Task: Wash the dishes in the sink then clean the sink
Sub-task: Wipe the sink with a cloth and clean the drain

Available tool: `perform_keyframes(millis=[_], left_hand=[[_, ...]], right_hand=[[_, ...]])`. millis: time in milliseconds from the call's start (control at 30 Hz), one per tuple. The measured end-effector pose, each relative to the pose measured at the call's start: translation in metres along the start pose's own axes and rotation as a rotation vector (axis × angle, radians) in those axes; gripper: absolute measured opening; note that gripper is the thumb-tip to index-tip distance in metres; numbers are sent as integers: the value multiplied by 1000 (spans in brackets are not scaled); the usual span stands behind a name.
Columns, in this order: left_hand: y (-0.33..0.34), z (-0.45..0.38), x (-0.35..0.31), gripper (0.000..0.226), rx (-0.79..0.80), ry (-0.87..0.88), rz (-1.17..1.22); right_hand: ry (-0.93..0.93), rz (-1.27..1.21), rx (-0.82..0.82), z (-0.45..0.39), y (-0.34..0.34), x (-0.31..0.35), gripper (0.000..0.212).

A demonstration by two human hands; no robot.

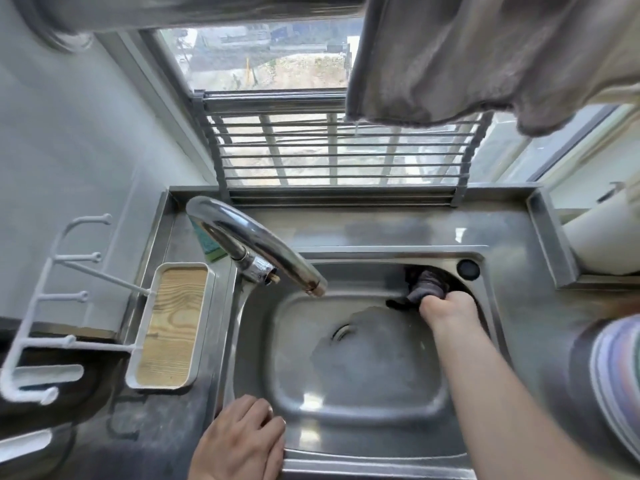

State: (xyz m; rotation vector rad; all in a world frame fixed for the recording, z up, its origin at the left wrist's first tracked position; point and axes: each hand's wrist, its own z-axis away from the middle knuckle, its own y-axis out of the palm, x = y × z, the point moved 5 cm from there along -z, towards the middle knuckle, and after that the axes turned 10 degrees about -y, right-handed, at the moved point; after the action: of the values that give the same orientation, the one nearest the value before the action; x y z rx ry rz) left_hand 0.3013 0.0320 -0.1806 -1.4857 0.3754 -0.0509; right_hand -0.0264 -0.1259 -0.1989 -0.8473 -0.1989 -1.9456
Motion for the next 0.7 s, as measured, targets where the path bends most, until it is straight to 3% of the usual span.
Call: perform_keyframes(millis=[133, 167, 200, 267, 300, 400, 500, 600, 700], left_hand=[[4, 0, 6, 19, -28, 18, -23], [5, 0, 6, 19, -39, 22, -34], [4, -1, 5, 19, -49, 23, -39], [4, -2, 4, 21, -68, 25, -38], [4, -2, 5, 20, -65, 25, -41], [5, -2, 6, 20, -16, 15, -46], [2, -3, 2, 18, 3, 22, -43], [-2, -2, 1, 16, 22, 35, -49], [-3, -2, -1, 16, 31, 25, -30]], right_hand=[[155, -509, 147, 10, 107, 0, 26], [143, -460, 203, 19, 130, -3, 21], [155, -528, 372, 34, 157, -6, 9], [93, -403, 484, 51, 189, -11, 17], [163, -475, 540, 55, 195, -11, 23], [169, -526, 353, 5, 150, 0, 33], [24, -383, 161, -46, 41, 13, 15], [-32, -302, 249, -34, -10, 5, 16], [-395, -59, 456, 6, -6, 31, 29]])
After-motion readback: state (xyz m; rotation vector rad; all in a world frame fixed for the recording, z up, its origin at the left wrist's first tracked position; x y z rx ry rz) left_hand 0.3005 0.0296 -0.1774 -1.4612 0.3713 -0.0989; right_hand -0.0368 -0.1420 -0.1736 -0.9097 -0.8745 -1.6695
